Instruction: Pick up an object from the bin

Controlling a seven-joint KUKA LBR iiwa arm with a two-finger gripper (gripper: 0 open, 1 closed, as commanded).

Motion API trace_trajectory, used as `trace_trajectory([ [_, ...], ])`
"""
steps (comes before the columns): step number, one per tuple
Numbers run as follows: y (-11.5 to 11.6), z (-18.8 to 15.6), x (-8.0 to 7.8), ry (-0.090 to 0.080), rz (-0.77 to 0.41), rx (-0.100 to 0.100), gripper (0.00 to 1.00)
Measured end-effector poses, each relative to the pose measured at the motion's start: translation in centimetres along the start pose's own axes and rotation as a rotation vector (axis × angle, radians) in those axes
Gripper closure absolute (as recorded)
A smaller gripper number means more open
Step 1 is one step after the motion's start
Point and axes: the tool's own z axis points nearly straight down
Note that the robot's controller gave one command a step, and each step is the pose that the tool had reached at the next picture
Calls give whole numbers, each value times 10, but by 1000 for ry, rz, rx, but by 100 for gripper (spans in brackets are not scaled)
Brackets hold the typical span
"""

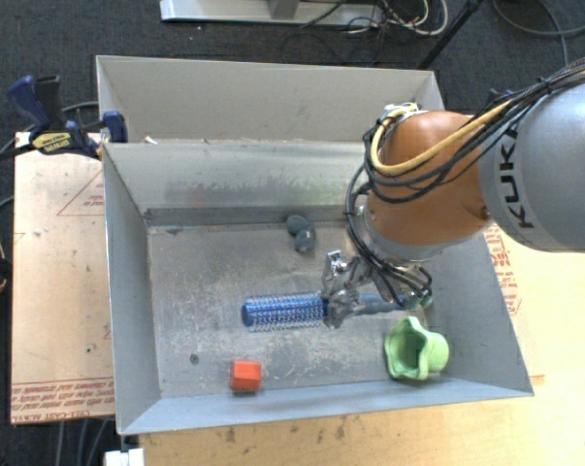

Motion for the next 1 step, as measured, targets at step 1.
trace_trajectory([
  [1,72,-43,-53,4,-375,-5,100],
])
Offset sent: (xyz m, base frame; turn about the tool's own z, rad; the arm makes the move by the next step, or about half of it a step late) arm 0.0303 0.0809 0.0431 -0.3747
